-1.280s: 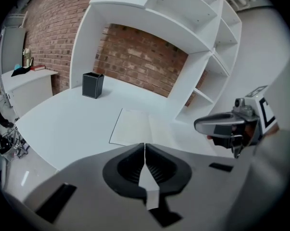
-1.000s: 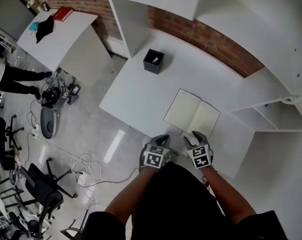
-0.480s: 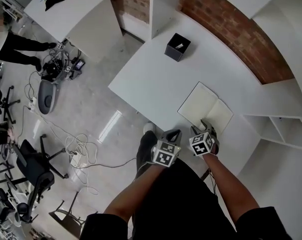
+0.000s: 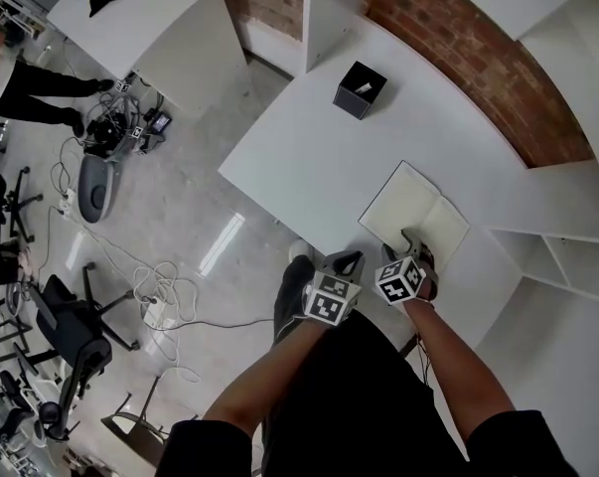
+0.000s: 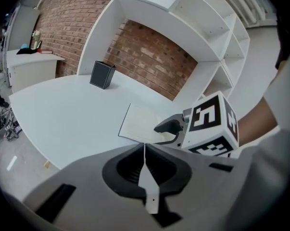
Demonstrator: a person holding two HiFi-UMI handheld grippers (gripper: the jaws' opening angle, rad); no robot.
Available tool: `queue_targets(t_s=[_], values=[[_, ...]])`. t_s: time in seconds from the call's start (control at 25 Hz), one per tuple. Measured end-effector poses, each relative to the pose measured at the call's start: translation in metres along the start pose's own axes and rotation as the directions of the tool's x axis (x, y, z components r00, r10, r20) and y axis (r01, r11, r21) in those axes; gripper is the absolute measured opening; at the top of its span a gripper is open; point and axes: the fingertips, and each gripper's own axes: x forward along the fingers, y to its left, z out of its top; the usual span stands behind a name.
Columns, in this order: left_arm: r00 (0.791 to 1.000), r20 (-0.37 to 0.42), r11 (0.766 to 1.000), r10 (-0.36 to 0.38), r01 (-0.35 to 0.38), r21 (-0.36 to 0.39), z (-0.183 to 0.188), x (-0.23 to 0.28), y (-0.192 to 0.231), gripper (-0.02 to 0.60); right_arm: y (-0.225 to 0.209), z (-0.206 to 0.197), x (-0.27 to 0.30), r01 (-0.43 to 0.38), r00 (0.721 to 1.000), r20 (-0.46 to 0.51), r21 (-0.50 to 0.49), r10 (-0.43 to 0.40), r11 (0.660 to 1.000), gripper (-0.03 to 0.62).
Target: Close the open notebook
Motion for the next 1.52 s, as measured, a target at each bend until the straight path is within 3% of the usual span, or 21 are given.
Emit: queue_targets(t_s=[0.2,0.32,0.44,0.92,1.52], values=[[1.000,0.004,1.000,0.004,-0.004,-0.019,0.007,0.012,0.005,0.008,0.001,0.005,0.002,0.037,0.999,0.012,-0.128,-0.036,0.991,0.219],[1.000,0.002,1.000,-0.003,0.003,-0.026,0.005,0.016,0.005,0.008,0.001,0.006,0.001,0.053,0.999,0.008,-0.155,-0.053,0.986,0.218],[1.000,-0.011,1.000,0.003,-0.003,-0.023,0.006,0.016,0.009,0.008,0.000,0.005,0.002,0.065,0.998,-0.009,-0.139,-0.067,0.988,0.224],[0.999,-0.038,0.999,-0.013,0.012,-0.032,0.001,0.025,0.018,0.008,0.010,0.005,0.000,0.067,0.998,0.010,-0.070,-0.066,0.995,0.101],[0.997,-0.073,0.996,-0.030,0.024,-0.081,0.004,0.048,0.021,0.008,0.006,0.005,-0.004,-0.005,0.991,0.134,0.136,-0.014,0.991,0.086]])
